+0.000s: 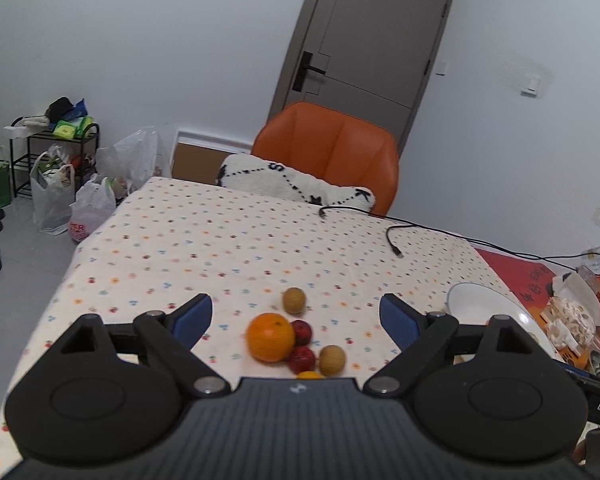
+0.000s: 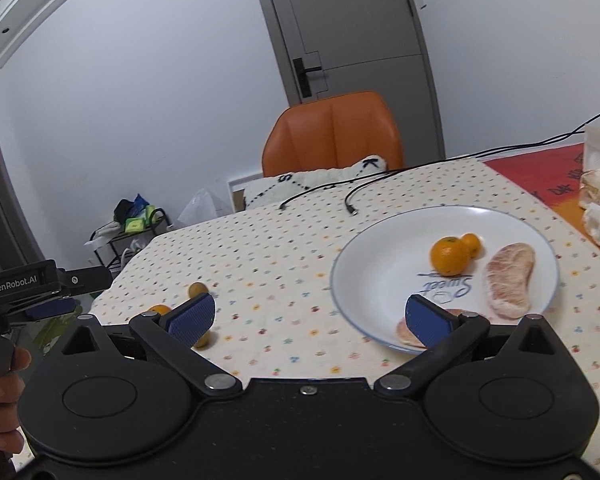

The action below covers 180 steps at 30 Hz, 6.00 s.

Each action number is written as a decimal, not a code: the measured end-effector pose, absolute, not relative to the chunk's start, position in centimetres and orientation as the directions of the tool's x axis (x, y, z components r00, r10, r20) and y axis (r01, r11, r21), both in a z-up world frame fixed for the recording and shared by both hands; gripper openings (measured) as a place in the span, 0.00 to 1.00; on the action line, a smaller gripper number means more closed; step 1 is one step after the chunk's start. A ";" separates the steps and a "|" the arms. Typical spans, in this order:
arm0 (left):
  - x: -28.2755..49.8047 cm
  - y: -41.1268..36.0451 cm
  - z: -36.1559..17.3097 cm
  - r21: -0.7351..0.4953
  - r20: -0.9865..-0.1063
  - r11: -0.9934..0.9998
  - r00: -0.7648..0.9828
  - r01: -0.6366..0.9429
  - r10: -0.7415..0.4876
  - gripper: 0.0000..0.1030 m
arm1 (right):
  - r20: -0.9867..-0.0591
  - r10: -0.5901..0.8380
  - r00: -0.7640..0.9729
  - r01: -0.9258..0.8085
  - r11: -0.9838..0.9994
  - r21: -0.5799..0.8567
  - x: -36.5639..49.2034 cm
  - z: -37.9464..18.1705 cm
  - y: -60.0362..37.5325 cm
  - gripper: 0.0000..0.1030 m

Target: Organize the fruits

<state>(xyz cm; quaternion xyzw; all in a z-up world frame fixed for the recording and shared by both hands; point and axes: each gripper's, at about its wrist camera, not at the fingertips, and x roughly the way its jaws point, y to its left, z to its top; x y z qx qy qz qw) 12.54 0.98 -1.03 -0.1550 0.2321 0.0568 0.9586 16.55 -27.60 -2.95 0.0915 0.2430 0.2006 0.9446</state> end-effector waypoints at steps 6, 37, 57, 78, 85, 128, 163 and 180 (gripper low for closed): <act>12.2 1.9 -1.7 -0.245 -0.468 0.948 0.881 -0.201 0.066 0.87 | -0.434 0.456 0.777 -0.370 0.888 0.272 16.5 -3.2 -26.1 1.00; 14.2 3.6 -5.2 -0.278 -0.521 0.948 0.854 -0.157 -0.011 0.64 | -0.520 0.570 0.636 -0.513 0.816 0.267 19.3 -5.6 -17.7 0.47; 17.5 3.5 -6.5 -0.302 -0.564 0.943 0.824 -0.142 -0.057 0.58 | -0.546 0.592 0.593 -0.541 0.795 0.275 20.9 -6.6 -15.6 0.16; 16.5 3.1 -6.1 -0.319 -0.561 0.937 0.826 -0.144 -0.064 0.34 | -0.512 0.570 0.643 -0.508 0.817 0.273 19.5 -5.4 -18.2 0.00; 15.4 2.6 -4.4 -0.321 -0.523 0.938 0.850 -0.130 -0.061 0.34 | -0.479 0.557 0.679 -0.483 0.830 0.281 18.6 -4.4 -20.3 0.00; 14.7 3.4 -6.1 -0.332 -0.573 0.930 0.817 -0.157 -0.066 0.27 | -0.549 0.587 0.595 -0.517 0.802 0.298 20.3 -6.8 -16.8 0.34; 17.5 -0.2 -7.5 -0.264 -0.609 0.959 0.789 -0.105 -0.081 0.36 | -0.514 0.540 0.666 -0.471 0.839 0.271 20.2 -5.7 -20.6 0.22; 17.9 -4.6 -4.5 -0.232 -0.556 0.973 0.823 -0.022 -0.114 0.21 | -0.439 0.490 0.754 -0.391 0.870 0.299 20.1 -3.9 -26.9 0.22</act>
